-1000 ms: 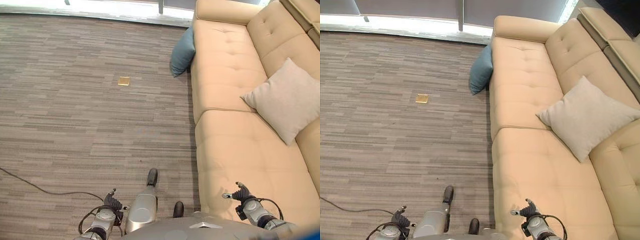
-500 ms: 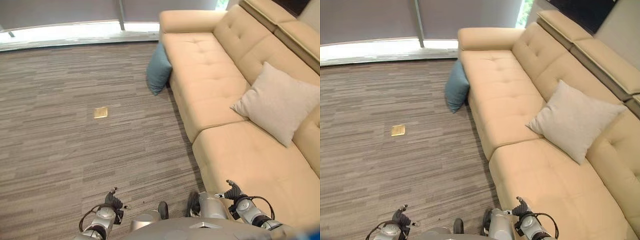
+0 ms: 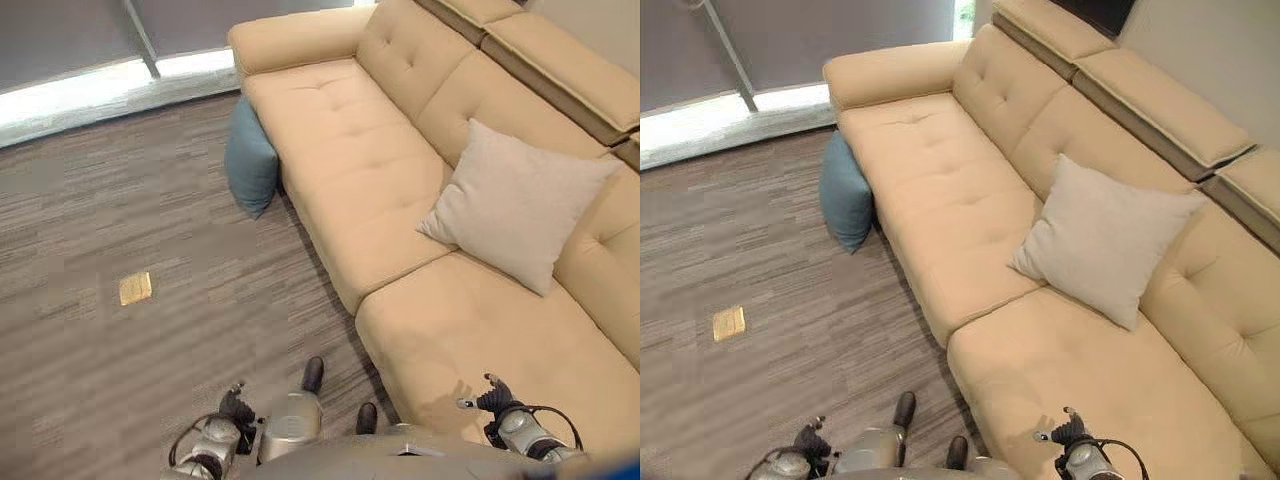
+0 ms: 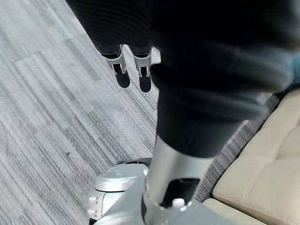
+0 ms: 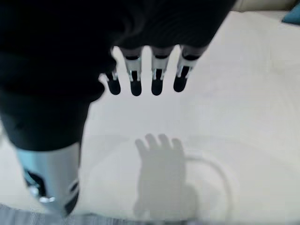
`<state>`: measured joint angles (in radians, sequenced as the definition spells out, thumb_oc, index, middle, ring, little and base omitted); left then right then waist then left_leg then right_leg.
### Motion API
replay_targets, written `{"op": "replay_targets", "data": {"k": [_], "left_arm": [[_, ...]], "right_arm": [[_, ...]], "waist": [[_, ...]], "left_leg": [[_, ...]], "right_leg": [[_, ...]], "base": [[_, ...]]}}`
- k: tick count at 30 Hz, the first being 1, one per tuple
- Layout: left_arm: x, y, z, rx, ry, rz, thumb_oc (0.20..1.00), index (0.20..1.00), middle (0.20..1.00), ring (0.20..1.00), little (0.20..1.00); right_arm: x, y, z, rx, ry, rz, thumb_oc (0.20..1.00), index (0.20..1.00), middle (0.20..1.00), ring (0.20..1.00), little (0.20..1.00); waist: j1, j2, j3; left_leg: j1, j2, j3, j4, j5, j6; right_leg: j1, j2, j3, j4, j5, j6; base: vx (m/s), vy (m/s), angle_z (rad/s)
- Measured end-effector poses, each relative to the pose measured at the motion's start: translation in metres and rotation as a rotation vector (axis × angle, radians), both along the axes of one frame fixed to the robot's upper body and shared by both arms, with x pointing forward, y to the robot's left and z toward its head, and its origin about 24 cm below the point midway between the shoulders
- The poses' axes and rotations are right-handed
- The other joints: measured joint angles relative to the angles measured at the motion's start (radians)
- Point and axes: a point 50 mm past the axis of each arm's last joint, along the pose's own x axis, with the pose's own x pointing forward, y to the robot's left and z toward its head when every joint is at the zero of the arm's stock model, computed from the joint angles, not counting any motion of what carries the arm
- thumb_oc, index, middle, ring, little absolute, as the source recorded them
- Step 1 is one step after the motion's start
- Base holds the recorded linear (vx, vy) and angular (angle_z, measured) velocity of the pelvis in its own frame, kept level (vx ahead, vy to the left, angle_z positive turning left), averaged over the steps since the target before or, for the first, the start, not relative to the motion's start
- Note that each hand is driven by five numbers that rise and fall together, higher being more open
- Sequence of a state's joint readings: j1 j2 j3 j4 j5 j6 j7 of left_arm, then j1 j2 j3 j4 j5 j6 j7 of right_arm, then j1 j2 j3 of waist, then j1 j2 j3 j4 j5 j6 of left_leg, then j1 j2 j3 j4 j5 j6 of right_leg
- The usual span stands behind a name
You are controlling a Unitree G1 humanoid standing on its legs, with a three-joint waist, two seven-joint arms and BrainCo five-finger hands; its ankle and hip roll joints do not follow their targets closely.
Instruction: Pick up all the scattered cushions and arrange them neatly on the sofa.
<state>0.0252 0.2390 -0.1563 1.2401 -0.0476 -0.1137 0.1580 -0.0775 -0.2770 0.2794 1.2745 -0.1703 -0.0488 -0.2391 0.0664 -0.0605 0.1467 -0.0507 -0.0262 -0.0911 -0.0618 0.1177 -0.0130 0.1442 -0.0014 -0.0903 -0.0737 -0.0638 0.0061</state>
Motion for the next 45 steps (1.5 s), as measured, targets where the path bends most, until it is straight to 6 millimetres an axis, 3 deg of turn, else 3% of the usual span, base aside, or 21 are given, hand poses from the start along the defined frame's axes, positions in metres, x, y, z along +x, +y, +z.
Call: {"op": "replay_targets", "data": {"k": [2,4,6,7,9,10,12,14,16,19,20,21,23,26,28,32,33,35,40,42,45], "left_arm": [[0.003,0.005,0.002,0.014,-0.005,-0.002,1.0,1.0,1.0,1.0,1.0],[-0.003,0.01,0.002,0.026,0.01,0.001,1.0,1.0,1.0,1.0,1.0],[0.023,0.02,0.011,0.057,-0.05,-0.016,1.0,1.0,1.0,1.0,1.0],[0.026,0.024,0.013,0.067,-0.058,-0.019,1.0,1.0,1.0,1.0,1.0],[0.027,0.029,0.015,0.08,-0.061,-0.016,1.0,1.0,1.0,1.0,1.0],[0.019,0.03,0.013,0.081,-0.044,-0.009,1.0,1.0,1.0,1.0,1.0],[0.011,0.031,0.011,0.074,-0.03,0.011,1.0,1.0,1.0,1.0,1.0],[0.011,0.03,0.011,0.069,-0.032,0.014,1.0,1.0,1.0,1.0,1.0],[0.008,0.033,0.012,0.079,-0.023,0.01,1.0,1.0,1.0,1.0,1.0],[0.012,0.021,0.009,0.053,-0.025,-0.025,1.0,1.0,1.0,1.0,1.0],[0.012,0.02,0.008,0.051,-0.024,-0.031,1.0,1.0,1.0,1.0,1.0],[0.009,0.015,0.006,0.04,-0.015,-0.032,1.0,1.0,1.0,1.0,1.0],[0.017,0.014,0.008,0.038,-0.036,-0.033,1.0,1.0,1.0,1.0,1.0],[0.022,0.01,0.008,0.027,-0.055,-0.04,1.0,1.0,1.0,1.0,1.0],[0.024,0.008,0.008,0.021,-0.058,-0.039,1.0,1.0,1.0,1.0,1.0],[0.014,-0.001,0.003,-0.007,-0.032,-0.022,1.0,1.0,1.0,1.0,1.0],[0.016,0.0,0.003,-0.004,-0.031,-0.023,1.0,1.0,1.0,1.0,1.0],[0.014,0.006,0.005,0.013,-0.028,-0.023,1.0,1.0,1.0,1.0,1.0],[0.02,0.023,0.012,0.059,-0.048,-0.023,1.0,1.0,1.0,1.0,1.0],[0.03,0.023,0.016,0.055,-0.094,-0.028,1.0,1.0,1.0,1.0,1.0],[0.066,0.015,0.032,0.029,-0.26,-0.027,1.0,1.0,1.0,1.0,1.0]], "right_arm": [[-0.011,0.008,-0.005,0.022,0.027,-0.005,1.0,1.0,1.0,1.0,1.0],[-0.001,0.019,-0.004,0.053,-0.012,0.01,1.0,1.0,1.0,1.0,1.0],[-0.003,0.021,-0.005,0.063,-0.007,0.012,1.0,1.0,1.0,1.0,1.0],[0.004,0.023,-0.003,0.068,-0.023,0.018,1.0,1.0,1.0,1.0,1.0],[0.015,0.03,-0.001,0.083,-0.053,0.041,1.0,1.0,1.0,1.0,1.0],[0.023,0.037,0.001,0.096,-0.078,0.067,1.0,1.0,1.0,1.0,1.0],[0.022,0.037,0.001,0.09,-0.071,0.079,1.0,1.0,1.0,1.0,1.0],[0.014,0.027,-0.001,0.064,-0.039,0.064,1.0,1.0,1.0,1.0,1.0],[0.014,0.021,0.001,0.053,-0.049,0.059,1.0,1.0,1.0,1.0,1.0],[0.013,0.017,0.002,0.048,-0.054,0.043,1.0,1.0,1.0,1.0,1.0],[0.014,0.019,0.002,0.054,-0.06,0.036,1.0,1.0,1.0,1.0,1.0],[0.016,0.016,0.003,0.041,-0.073,0.039,1.0,1.0,1.0,1.0,1.0],[0.024,0.008,0.008,0.017,-0.099,0.042,1.0,1.0,1.0,1.0,1.0],[0.031,0.007,0.011,0.016,-0.117,0.035,1.0,1.0,1.0,1.0,1.0],[0.034,0.007,0.012,0.009,-0.113,0.048,1.0,1.0,1.0,1.0,1.0],[0.021,-0.006,0.011,-0.013,-0.091,0.011,1.0,1.0,1.0,1.0,1.0],[0.019,-0.005,0.01,-0.009,-0.085,0.011,1.0,1.0,1.0,1.0,1.0],[0.018,0.003,0.007,0.015,-0.085,0.003,1.0,1.0,1.0,1.0,1.0],[0.023,0.02,0.005,0.061,-0.097,0.004,1.0,1.0,1.0,1.0,1.0],[0.025,0.02,0.006,0.064,-0.116,-0.007,1.0,1.0,1.0,1.0,1.0],[0.057,0.013,0.027,0.056,-0.283,-0.036,1.0,1.0,1.0,1.0,1.0]], "waist": [[0.0,-0.012,-0.008],[0.003,0.004,-0.023],[-0.03,-0.021,-0.024],[-0.007,-0.029,-0.022],[-0.016,-0.032,-0.008],[-0.011,-0.033,-0.008],[0.003,-0.044,-0.007],[0.004,-0.031,0.0],[0.001,-0.03,0.001],[0.0,-0.022,0.002],[0.015,-0.057,0.003],[0.038,-0.076,-0.012],[0.028,-0.071,-0.011],[0.029,-0.046,0.015],[0.041,-0.038,0.019],[0.023,0.01,0.014],[0.026,0.019,0.003],[0.034,0.005,-0.006],[0.057,-0.016,-0.015],[0.054,-0.018,-0.015],[0.035,-0.011,0.004]], "left_leg": [[0.07,-0.039,0.052,-0.03,-0.027,0.048],[0.108,-0.034,0.139,-0.027,-0.07,0.079],[0.107,-0.06,0.167,-0.022,-0.071,0.088],[0.108,-0.061,0.2,-0.022,-0.075,0.096],[0.132,-0.055,0.281,-0.018,-0.1,0.086],[0.137,-0.052,0.341,-0.028,-0.118,0.074],[0.135,-0.054,0.39,-0.018,-0.153,0.053],[0.132,-0.045,0.4,-0.001,-0.16,0.059],[0.131,-0.033,0.385,0.001,-0.158,0.061],[0.124,0.034,0.368,0.119,-0.228,-0.048],[0.036,0.048,0.279,0.369,-0.255,-0.092],[-0.035,0.033,0.168,0.454,-0.26,-0.087],[-0.073,0.049,0.06,0.332,-0.251,-0.092],[-0.087,0.055,-0.021,0.098,-0.117,-0.104],[-0.083,0.045,-0.095,0.087,-0.072,-0.106],[0.073,0.055,-0.05,-0.016,-0.041,-0.07],[0.095,0.044,-0.025,-0.03,-0.04,-0.028],[0.106,0.016,0.01,-0.03,-0.049,0.01],[0.114,-0.026,0.109,-0.03,-0.077,0.041],[0.112,-0.03,0.119,-0.03,-0.08,0.044],[0.08,-0.026,0.142,-0.03,-0.072,0.048]], "right_leg": [[-0.008,-0.053,0.007,0.088,-0.044,0.035],[-0.098,-0.066,0.022,0.283,-0.094,0.08],[-0.185,-0.104,0.017,0.422,-0.132,0.115],[-0.241,-0.116,0.015,0.492,-0.133,0.144],[-0.313,-0.166,-0.103,0.509,-0.127,0.152],[-0.355,-0.202,-0.223,0.462,-0.107,0.154],[-0.355,-0.22,-0.38,0.318,0.014,0.164],[-0.343,-0.21,-0.412,0.286,0.052,0.16],[-0.337,-0.186,-0.381,0.262,0.063,0.129],[-0.283,-0.108,-0.352,0.25,0.016,0.011],[-0.236,-0.081,-0.301,0.187,0.012,-0.039],[-0.197,-0.069,-0.269,0.104,0.05,-0.063],[-0.148,-0.034,-0.265,0.015,0.075,-0.04],[-0.1,0.013,-0.177,-0.02,0.091,-0.032],[-0.097,0.022,-0.131,-0.02,0.083,-0.031],[-0.031,0.029,-0.087,-0.02,0.068,-0.022],[-0.031,0.015,-0.07,-0.019,0.064,-0.013],[-0.035,-0.017,-0.05,0.003,0.054,0.007],[-0.109,-0.097,-0.039,0.091,0.028,0.073],[-0.118,-0.106,-0.045,0.083,0.033,0.085],[-0.144,-0.099,-0.032,0.045,0.069,0.084]], "base": [[0.18,0.343,-0.93],[0.05,0.183,-1.21],[0.04,0.132,-0.45],[0.07,0.062,-0.7],[0.14,0.013,-1.26],[0.16,-0.035,-1.49],[0.12,-0.064,-1.05],[0.05,-0.072,-0.25],[0.17,-0.152,0.16],[0.17,-0.143,0.14],[0.15,-0.03,-0.59],[0.11,-0.005,-0.76],[0.11,0.034,-0.42],[0.13,0.116,-0.8],[0.15,0.166,-0.91],[0.17,0.232,-0.41],[0.12,0.207,-0.54],[0.07,0.188,-0.45],[0.04,0.107,-0.52],[0.0,0.032,-0.22],[-0.08,0.009,-0.22]]}}
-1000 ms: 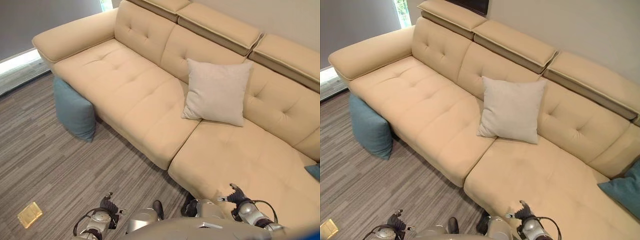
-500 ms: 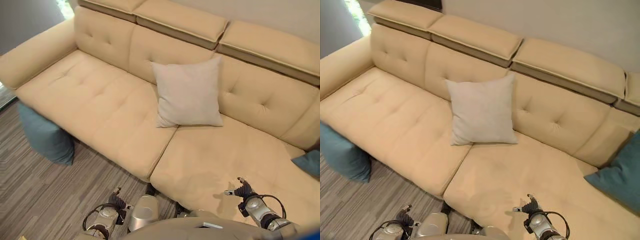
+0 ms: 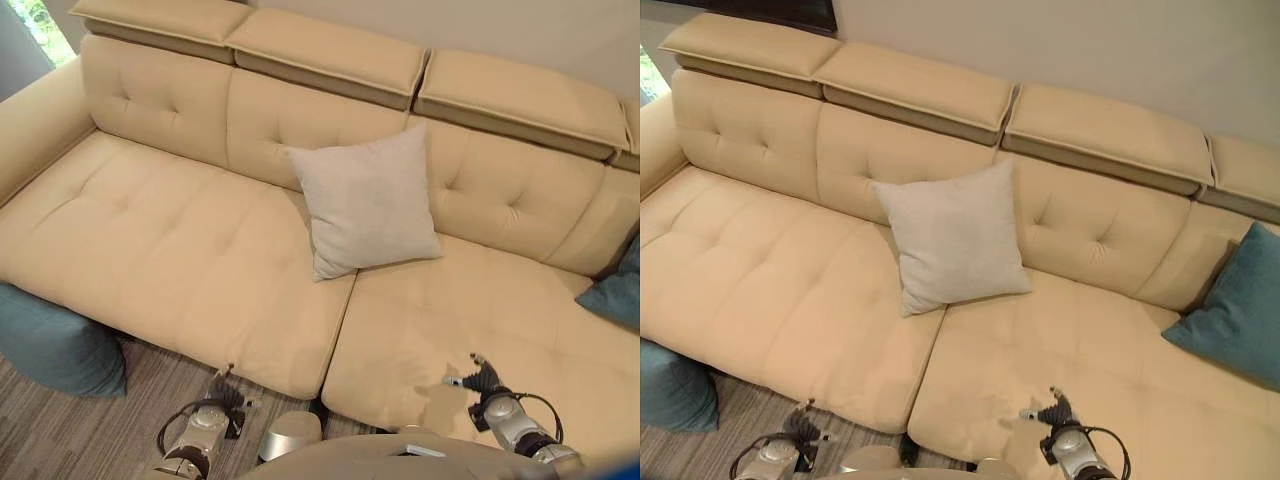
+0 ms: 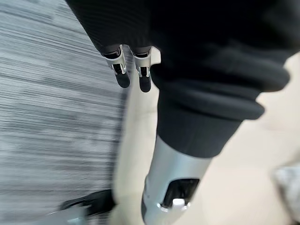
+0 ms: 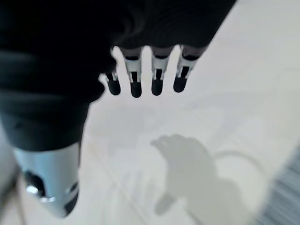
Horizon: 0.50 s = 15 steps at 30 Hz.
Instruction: Pick up all the scattered cushions and arrange them neatly on the sofa.
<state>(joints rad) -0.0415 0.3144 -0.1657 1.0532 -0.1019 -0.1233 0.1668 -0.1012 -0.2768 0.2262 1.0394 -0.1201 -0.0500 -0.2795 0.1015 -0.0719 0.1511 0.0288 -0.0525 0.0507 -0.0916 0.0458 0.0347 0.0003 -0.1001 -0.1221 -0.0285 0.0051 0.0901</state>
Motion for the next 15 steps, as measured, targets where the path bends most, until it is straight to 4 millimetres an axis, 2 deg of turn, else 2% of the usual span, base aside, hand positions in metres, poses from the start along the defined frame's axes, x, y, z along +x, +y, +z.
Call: {"op": "replay_targets", "data": {"k": [2,3,4,5,6,7,8,9,10,12,15], "left_arm": [[0.038,-0.005,0.022,-0.013,-0.166,0.006,1.0,1.0,1.0,1.0,1.0],[0.048,-0.007,0.027,-0.013,-0.194,0.004,1.0,1.0,1.0,1.0,1.0],[0.067,-0.011,0.038,-0.027,-0.26,0.004,1.0,1.0,1.0,1.0,1.0],[0.084,-0.014,0.051,-0.025,-0.321,-0.009,1.0,1.0,1.0,1.0,1.0],[0.112,-0.023,0.071,-0.041,-0.415,-0.017,1.0,1.0,1.0,1.0,1.0],[0.143,-0.035,0.1,-0.056,-0.532,-0.039,1.0,1.0,1.0,1.0,1.0],[0.166,-0.045,0.122,-0.071,-0.617,-0.05,1.0,1.0,1.0,1.0,1.0],[0.176,-0.05,0.135,-0.069,-0.656,-0.066,1.0,1.0,1.0,1.0,1.0],[0.192,-0.055,0.155,-0.084,-0.717,-0.054,1.0,1.0,1.0,1.0,1.0],[0.219,-0.061,0.198,-0.083,-0.842,-0.046,1.0,1.0,1.0,1.0,1.0],[0.242,-0.06,0.248,-0.068,-0.962,-0.005,1.0,1.0,1.0,1.0,1.0]], "right_arm": [[0.031,-0.003,0.022,-0.007,-0.14,-0.004,1.0,1.0,1.0,1.0,1.0],[0.039,-0.003,0.027,-0.013,-0.168,-0.001,1.0,1.0,1.0,1.0,1.0],[0.052,-0.003,0.036,-0.01,-0.211,-0.01,1.0,1.0,1.0,1.0,1.0],[0.064,-0.003,0.044,-0.006,-0.253,-0.016,1.0,1.0,1.0,1.0,1.0],[0.086,-0.001,0.061,-0.009,-0.321,-0.012,1.0,1.0,1.0,1.0,1.0],[0.113,0.004,0.083,-0.01,-0.405,0.001,1.0,1.0,1.0,1.0,1.0],[0.135,0.012,0.103,-0.003,-0.471,0.016,1.0,1.0,1.0,1.0,1.0],[0.148,0.018,0.117,0.008,-0.513,0.029,1.0,1.0,1.0,1.0,1.0],[0.167,0.022,0.138,0.011,-0.574,0.031,1.0,1.0,1.0,1.0,1.0],[0.197,0.018,0.186,-0.011,-0.698,0.007,1.0,1.0,1.0,1.0,1.0],[0.226,0.016,0.258,-0.02,-0.885,-0.03,1.0,1.0,1.0,1.0,1.0]], "waist": [[-0.008,0.003,0.016],[-0.013,0.003,0.031],[-0.031,-0.003,0.041],[-0.033,-0.006,0.054],[-0.035,-0.008,0.08],[-0.043,-0.012,0.118],[-0.051,-0.016,0.164],[-0.055,-0.015,0.189],[-0.058,-0.015,0.19],[-0.055,-0.013,0.21],[-0.055,-0.011,0.225]], "left_leg": [[-0.06,0.006,0.022,0.001,0.022,0.009],[-0.071,0.006,0.023,0.001,0.028,0.01],[-0.115,0.008,0.027,0.014,0.03,0.012],[-0.153,0.011,0.035,0.015,0.035,0.005],[-0.213,0.014,0.038,0.019,0.053,0.004],[-0.275,0.017,0.036,0.02,0.076,0.001],[-0.294,0.021,0.032,0.019,0.092,0.002],[-0.298,0.024,0.027,0.013,0.097,-0.004],[-0.337,0.028,0.021,0.011,0.097,-0.018],[-0.408,0.035,0.016,0.001,0.12,-0.04],[-0.493,0.048,-0.006,0.001,0.147,-0.036]], "right_leg": [[-0.048,0.009,0.012,-0.037,0.042,-0.002],[-0.047,0.01,0.013,-0.053,0.057,-0.003],[-0.088,0.012,0.02,-0.062,0.074,-0.004],[-0.127,0.015,0.022,-0.063,0.08,0.001],[-0.179,0.017,0.024,-0.063,0.098,0.01],[-0.239,0.021,0.022,-0.063,0.122,0.003],[-0.259,0.026,0.021,-0.063,0.14,-0.006],[-0.265,0.029,0.02,-0.063,0.141,-0.007],[-0.305,0.033,0.019,-0.065,0.14,-0.007],[-0.376,0.04,0.011,-0.063,0.16,-0.016],[-0.454,0.055,-0.005,-0.063,0.177,-0.035]], "base": [[-0.19,-0.018,-0.25],[-0.24,-0.035,-0.17],[-0.18,-0.031,-0.1],[-0.18,-0.049,-0.14],[-0.12,-0.038,-0.1],[-0.13,-0.059,0.0],[-0.11,-0.044,0.06],[-0.08,-0.063,0.05],[-0.04,-0.045,0.04],[-0.06,-0.053,0.1],[-0.03,-0.035,0.11]]}}
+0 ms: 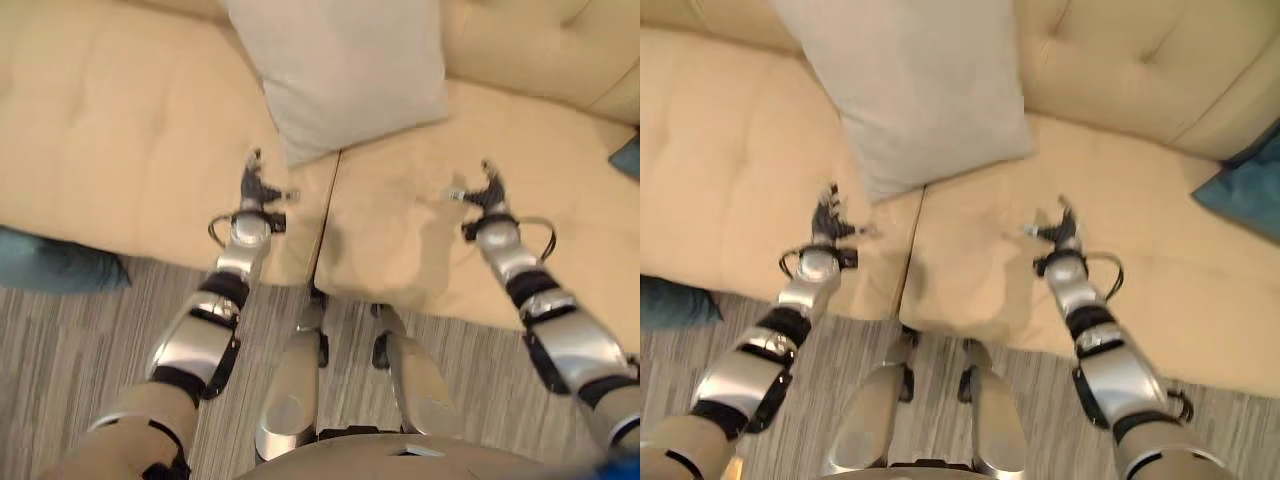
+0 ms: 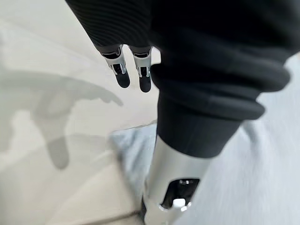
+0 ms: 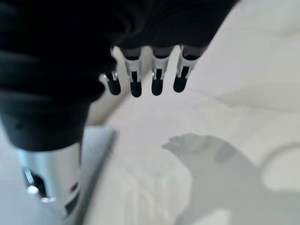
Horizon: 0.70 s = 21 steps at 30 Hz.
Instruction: Pick up all the scattered cushions and arrange them neatly on the sofa.
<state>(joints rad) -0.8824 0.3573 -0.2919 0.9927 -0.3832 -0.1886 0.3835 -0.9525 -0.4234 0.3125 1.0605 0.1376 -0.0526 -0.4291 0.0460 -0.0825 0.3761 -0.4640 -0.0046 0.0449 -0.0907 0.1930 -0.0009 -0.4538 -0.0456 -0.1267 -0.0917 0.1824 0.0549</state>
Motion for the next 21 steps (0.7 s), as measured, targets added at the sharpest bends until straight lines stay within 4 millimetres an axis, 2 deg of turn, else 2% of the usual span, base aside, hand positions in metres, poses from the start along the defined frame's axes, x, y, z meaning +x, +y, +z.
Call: {"op": "replay_targets", "data": {"k": [2,3,4,5,8,11,12,13,16,18,21], "left_arm": [[0.005,-0.001,0.017,0.027,-0.044,0.006,1.0,1.0,1.0,1.0,1.0],[0.005,-0.001,0.016,0.029,-0.048,0.005,1.0,1.0,1.0,1.0,1.0],[0.005,-0.001,0.015,0.03,-0.045,0.005,1.0,1.0,1.0,1.0,1.0],[0.011,-0.005,0.023,0.003,-0.04,0.025,1.0,1.0,1.0,1.0,1.0],[0.023,-0.015,0.069,0.024,-0.141,0.012,1.0,1.0,1.0,1.0,1.0],[0.027,-0.022,0.091,0.027,-0.185,-0.004,1.0,1.0,1.0,1.0,1.0],[0.028,-0.029,0.105,0.029,-0.218,-0.02,1.0,1.0,1.0,1.0,1.0],[0.029,-0.035,0.118,0.046,-0.249,-0.037,1.0,1.0,1.0,1.0,1.0],[0.028,-0.048,0.155,0.066,-0.343,-0.074,1.0,1.0,1.0,1.0,1.0],[0.027,-0.054,0.165,0.067,-0.376,-0.09,1.0,1.0,1.0,1.0,1.0],[0.027,-0.065,0.163,0.073,-0.373,-0.12,1.0,1.0,1.0,1.0,1.0]], "right_arm": [[0.008,0.003,0.029,-0.006,-0.077,0.0,1.0,1.0,1.0,1.0,1.0],[0.01,0.006,0.036,-0.018,-0.097,0.012,1.0,1.0,1.0,1.0,1.0],[0.01,0.006,0.036,-0.017,-0.097,0.013,1.0,1.0,1.0,1.0,1.0],[0.014,0.002,0.051,-0.056,-0.099,-0.017,1.0,1.0,1.0,1.0,1.0],[0.017,-0.006,0.1,-0.084,-0.22,-0.057,1.0,1.0,1.0,1.0,1.0],[0.017,-0.01,0.112,-0.064,-0.241,-0.073,1.0,1.0,1.0,1.0,1.0],[0.017,-0.014,0.119,-0.069,-0.252,-0.084,1.0,1.0,1.0,1.0,1.0],[0.016,-0.018,0.13,-0.087,-0.274,-0.092,1.0,1.0,1.0,1.0,1.0],[0.011,-0.023,0.165,-0.101,-0.36,-0.103,1.0,1.0,1.0,1.0,1.0],[0.011,-0.017,0.178,-0.114,-0.39,-0.086,1.0,1.0,1.0,1.0,1.0],[0.01,-0.018,0.179,-0.124,-0.39,-0.089,1.0,1.0,1.0,1.0,1.0]], "waist": [[0.005,0.0,0.0],[0.004,0.0,0.0],[0.004,0.0,0.0],[0.003,0.001,-0.002],[0.004,0.002,-0.003],[0.016,0.002,-0.003],[0.022,0.004,-0.004],[0.026,0.004,-0.004],[0.029,0.004,-0.004],[0.038,0.004,-0.003],[0.052,0.005,-0.004]], "left_leg": [[-0.033,0.007,-0.003,0.0,0.006,0.003],[-0.037,0.012,-0.007,0.001,0.007,0.004],[-0.037,0.012,-0.009,0.001,0.007,0.004],[-0.07,0.012,-0.032,0.016,0.006,0.004],[-0.158,0.011,-0.051,0.023,0.011,-0.005],[-0.199,0.009,-0.056,0.024,0.016,-0.009],[-0.236,0.006,-0.062,0.038,0.016,-0.009],[-0.264,0.006,-0.066,0.043,0.016,-0.009],[-0.357,0.004,-0.086,0.044,0.049,-0.042],[-0.383,0.006,-0.095,0.048,0.051,-0.042],[-0.392,0.004,-0.107,0.061,0.051,-0.042]], "right_leg": [[-0.032,0.008,-0.001,0.0,0.001,-0.001],[-0.036,0.012,-0.006,0.001,0.001,-0.002],[-0.035,0.012,-0.008,0.001,0.001,-0.002],[-0.056,0.011,-0.026,0.0,0.0,-0.003],[-0.136,0.011,-0.028,0.001,0.0,-0.004],[-0.174,0.01,-0.028,0.001,0.004,-0.01],[-0.201,0.008,-0.032,0.001,0.004,-0.01],[-0.228,0.007,-0.037,0.002,0.006,-0.013],[-0.318,0.005,-0.053,0.019,0.011,-0.018],[-0.346,0.006,-0.056,0.028,0.011,-0.019],[-0.351,0.004,-0.056,0.036,0.008,-0.015]], "base": [[-0.01,-0.027,0.04],[-0.01,-0.041,0.04],[-0.01,-0.041,0.12],[0.0,-0.047,0.12],[0.0,-0.031,0.13],[0.0,-0.02,0.06],[0.0,-0.013,0.08],[-0.01,-0.026,0.12],[0.01,-0.046,0.13],[0.0,-0.014,0.04],[0.0,-0.022,0.02]]}}
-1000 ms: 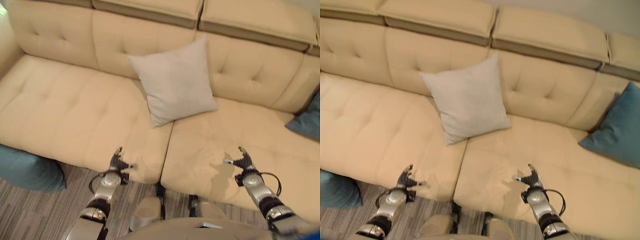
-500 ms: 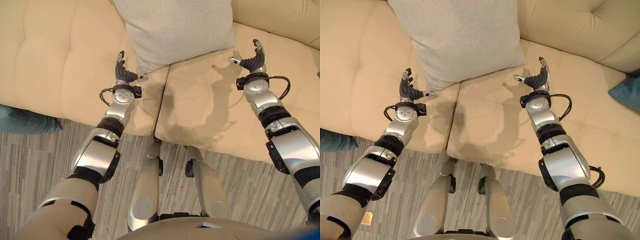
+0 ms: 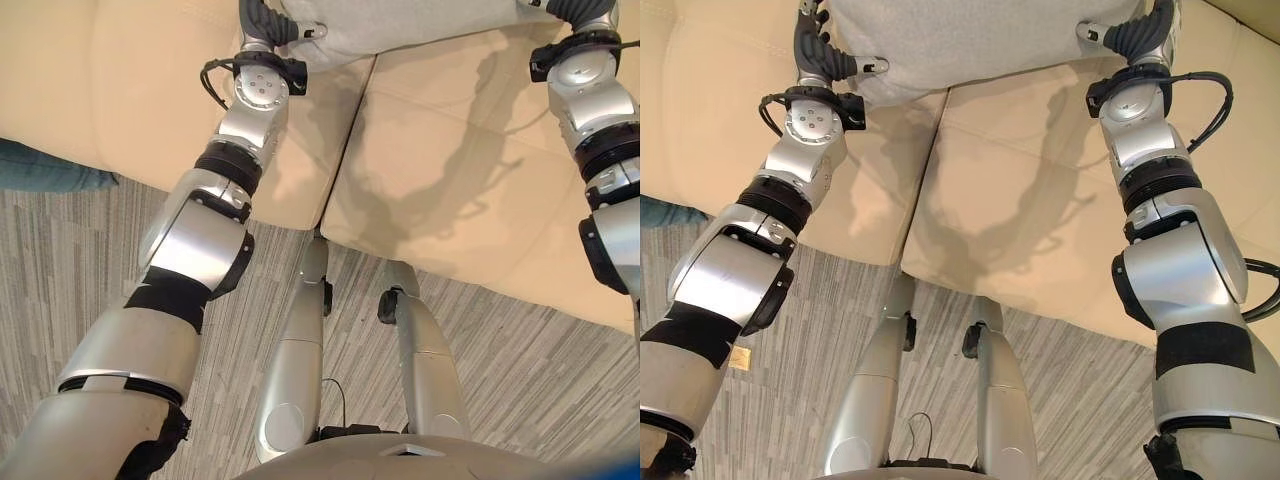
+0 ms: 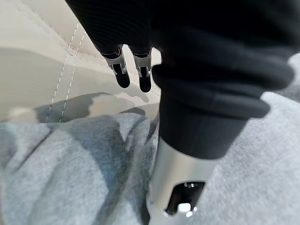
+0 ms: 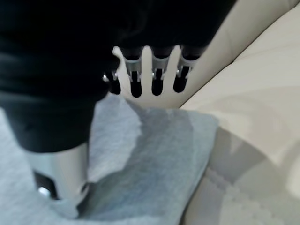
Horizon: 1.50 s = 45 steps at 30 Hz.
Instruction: Pick up all the scattered cushions and arrange them neatly on the sofa.
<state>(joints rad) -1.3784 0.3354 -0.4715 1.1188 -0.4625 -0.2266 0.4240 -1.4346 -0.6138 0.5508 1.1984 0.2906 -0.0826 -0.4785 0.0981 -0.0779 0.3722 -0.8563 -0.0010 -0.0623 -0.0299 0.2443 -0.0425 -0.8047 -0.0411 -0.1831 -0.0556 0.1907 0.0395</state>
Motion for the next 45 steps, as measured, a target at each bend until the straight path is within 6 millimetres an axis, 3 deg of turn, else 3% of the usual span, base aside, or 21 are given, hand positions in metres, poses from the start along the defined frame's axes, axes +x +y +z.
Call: {"op": "replay_targets", "data": {"k": [3,4,5,9,15,24,30,37,40,45], "left_arm": [[-0.002,-0.012,0.014,-0.003,-0.032,-0.036,1.0,1.0,1.0,1.0,1.0],[-0.004,-0.014,0.029,0.004,-0.069,-0.041,1.0,1.0,1.0,1.0,1.0],[-0.005,-0.017,0.036,0.007,-0.085,-0.048,1.0,1.0,1.0,1.0,1.0],[-0.013,-0.038,0.044,0.035,-0.142,-0.13,1.0,1.0,1.0,1.0,1.0],[-0.014,-0.036,0.047,0.035,-0.158,-0.131,1.0,1.0,1.0,1.0,1.0],[-0.011,0.007,0.053,0.051,-0.145,0.015,1.0,1.0,1.0,1.0,1.0],[-0.012,0.029,0.057,0.07,-0.145,0.083,1.0,1.0,1.0,1.0,1.0],[-0.014,0.036,0.06,0.06,-0.161,0.132,1.0,1.0,1.0,1.0,1.0],[-0.016,0.049,0.064,0.056,-0.166,0.17,1.0,1.0,1.0,1.0,1.0],[-0.019,0.061,0.07,0.052,-0.184,0.218,1.0,1.0,1.0,1.0,1.0]], "right_arm": [[-0.004,-0.001,0.021,-0.02,-0.04,-0.015,1.0,1.0,1.0,1.0,1.0],[-0.008,-0.003,0.036,-0.031,-0.075,-0.022,0.416,0.416,0.416,0.416,0.416],[-0.008,-0.001,0.039,-0.039,-0.081,-0.017,0.2,0.2,0.2,0.2,0.2],[-0.016,-0.008,0.056,-0.042,-0.142,-0.036,0.2,0.2,0.2,0.2,0.2],[-0.017,-0.002,0.055,0.033,-0.199,-0.003,0.2,0.2,0.2,0.2,0.2],[-0.012,0.043,0.044,0.029,-0.249,0.105,0.2,0.2,0.2,0.2,0.2],[-0.013,0.072,0.023,0.071,-0.29,0.163,0.2,0.2,0.2,0.2,0.2],[-0.015,0.084,0.003,0.042,-0.287,0.179,0.2,0.2,0.2,0.2,0.2],[-0.018,0.103,-0.009,0.086,-0.296,0.227,0.2,0.2,0.2,0.2,0.2],[-0.023,0.117,-0.023,0.097,-0.294,0.289,0.2,0.2,0.2,0.2,0.2]], "waist": [[0.007,0.002,-0.002],[0.006,0.003,-0.002],[0.007,0.003,-0.001],[0.021,0.024,-0.012],[0.007,0.027,-0.012],[-0.055,0.027,-0.012],[-0.083,0.028,-0.012],[-0.101,0.028,-0.012],[-0.115,0.028,-0.012],[-0.133,0.028,-0.012]], "left_leg": [[-0.048,0.002,-0.007,0.01,0.0,0.0],[-0.079,0.0,-0.007,0.013,0.008,-0.006],[-0.092,-0.003,-0.006,0.013,0.014,-0.006],[-0.134,-0.017,-0.025,0.011,0.017,-0.021],[-0.134,-0.033,-0.023,0.012,0.027,-0.012],[-0.107,-0.041,0.013,0.013,0.034,-0.004],[-0.091,-0.043,0.046,0.001,0.033,-0.004],[-0.086,-0.043,0.059,-0.002,0.034,-0.004],[-0.086,-0.044,0.08,-0.006,0.034,-0.004],[-0.086,-0.043,0.087,-0.014,0.034,-0.004]], "right_leg": [[-0.065,-0.001,-0.001,0.045,-0.009,0.0],[-0.105,-0.006,-0.001,0.066,-0.009,0.0],[-0.124,-0.01,-0.001,0.083,-0.01,0.001],[-0.206,-0.031,0.0,0.172,-0.046,0.012],[-0.227,-0.052,0.003,0.22,-0.069,0.02],[-0.227,-0.064,0.033,0.248,-0.07,0.016],[-0.231,-0.064,0.066,0.248,-0.065,0.012],[-0.231,-0.063,0.08,0.24,-0.059,0.014],[-0.23,-0.061,0.096,0.218,-0.041,0.016],[-0.226,-0.056,0.107,0.191,-0.022,0.018]], "base": [[0.0,-0.004,-0.01],[0.01,-0.021,-0.04],[0.0,0.0,0.0],[0.0,-0.013,0.05],[0.0,0.034,0.05],[0.0,0.081,-0.04],[0.01,0.092,-0.08],[0.01,0.055,-0.04],[0.02,0.054,-0.1],[0.0,0.016,-0.05]]}}
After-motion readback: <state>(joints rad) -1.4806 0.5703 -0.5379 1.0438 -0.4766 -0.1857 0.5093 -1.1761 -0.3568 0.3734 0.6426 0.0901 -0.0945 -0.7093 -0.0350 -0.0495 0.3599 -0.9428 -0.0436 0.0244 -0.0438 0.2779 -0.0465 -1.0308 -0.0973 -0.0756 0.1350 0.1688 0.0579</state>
